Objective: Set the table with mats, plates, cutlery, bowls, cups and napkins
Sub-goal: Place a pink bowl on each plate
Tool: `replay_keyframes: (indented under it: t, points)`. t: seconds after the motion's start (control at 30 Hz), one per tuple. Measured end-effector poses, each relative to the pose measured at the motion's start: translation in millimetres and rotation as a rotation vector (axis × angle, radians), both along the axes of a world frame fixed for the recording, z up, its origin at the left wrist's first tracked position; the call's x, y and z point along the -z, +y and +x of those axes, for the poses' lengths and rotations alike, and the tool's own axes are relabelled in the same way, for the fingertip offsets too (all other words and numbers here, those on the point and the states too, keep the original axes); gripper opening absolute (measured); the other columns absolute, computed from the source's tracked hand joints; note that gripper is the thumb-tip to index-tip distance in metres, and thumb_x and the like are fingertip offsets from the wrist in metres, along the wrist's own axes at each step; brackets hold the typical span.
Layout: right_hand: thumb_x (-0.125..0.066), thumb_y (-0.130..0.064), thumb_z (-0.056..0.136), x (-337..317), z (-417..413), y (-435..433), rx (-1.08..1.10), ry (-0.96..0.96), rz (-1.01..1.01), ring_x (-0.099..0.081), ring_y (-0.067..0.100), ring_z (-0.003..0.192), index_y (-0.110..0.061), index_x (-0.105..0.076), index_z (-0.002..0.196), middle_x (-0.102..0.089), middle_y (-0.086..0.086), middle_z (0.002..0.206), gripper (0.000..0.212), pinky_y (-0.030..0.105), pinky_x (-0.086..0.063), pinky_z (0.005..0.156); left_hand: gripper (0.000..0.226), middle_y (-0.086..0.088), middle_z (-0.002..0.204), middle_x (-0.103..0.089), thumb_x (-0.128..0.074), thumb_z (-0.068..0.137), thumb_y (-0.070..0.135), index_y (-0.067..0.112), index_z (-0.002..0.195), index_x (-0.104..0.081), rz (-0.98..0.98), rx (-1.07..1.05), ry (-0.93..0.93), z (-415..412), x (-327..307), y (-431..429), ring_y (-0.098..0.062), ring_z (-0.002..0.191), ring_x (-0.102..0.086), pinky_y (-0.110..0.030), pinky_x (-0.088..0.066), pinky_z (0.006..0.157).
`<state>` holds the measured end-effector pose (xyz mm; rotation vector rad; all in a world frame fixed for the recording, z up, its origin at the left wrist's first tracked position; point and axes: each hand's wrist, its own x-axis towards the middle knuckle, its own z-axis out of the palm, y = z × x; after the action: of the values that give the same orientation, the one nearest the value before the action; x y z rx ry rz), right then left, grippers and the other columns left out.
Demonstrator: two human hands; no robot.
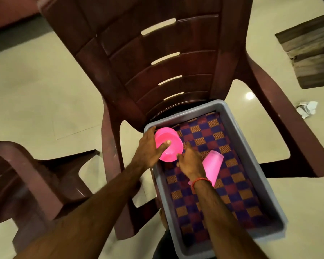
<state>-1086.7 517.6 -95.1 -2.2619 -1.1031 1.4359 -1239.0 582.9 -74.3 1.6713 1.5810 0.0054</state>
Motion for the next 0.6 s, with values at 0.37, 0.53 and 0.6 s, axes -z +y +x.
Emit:
replay_keyframes:
  t: [0.37, 0.53, 0.6]
  points:
    - [-0.050, -0.002, 0.099, 37.7, -8.6, 23.9, -0.024, 0.029, 0.045, -0.062, 0.032, 0.111, -0.016, -0.034, 0.153, -0.061, 0.015, 0.124, 0.058, 0.037, -0.053, 0.086, 0.091, -0.010, 0.161, -0.033, -0.061, 0.094, 0.057, 0.012, 0.161, -0.018, -0.062, 0.116, 0.132, 5.5, 34.6, 15.1, -0.035, 0.142, -0.035, -0.047, -0.036, 0.112]
    - [-0.049, 0.000, 0.098, 46.2, -10.0, 36.1, 0.053, 0.077, 0.041, -0.059, 0.034, 0.118, -0.020, -0.032, 0.153, -0.059, 0.016, 0.130, 0.061, 0.038, -0.051, 0.084, 0.087, -0.011, 0.158, -0.037, -0.065, 0.095, 0.048, 0.012, 0.160, -0.021, -0.046, 0.155, 0.175, 3.6, 47.4, 25.9, -0.033, 0.141, -0.034, -0.041, -0.030, 0.115]
    - [-0.050, 0.000, 0.097, 47.9, -9.9, 40.1, 0.066, 0.094, 0.055, -0.058, 0.035, 0.118, -0.020, -0.035, 0.150, -0.059, 0.015, 0.131, 0.059, 0.034, -0.049, 0.081, 0.084, -0.014, 0.156, -0.039, -0.065, 0.095, 0.046, 0.011, 0.159, -0.023, -0.051, 0.142, 0.176, 2.9, 51.0, 32.2, -0.033, 0.141, -0.034, -0.040, -0.028, 0.115]
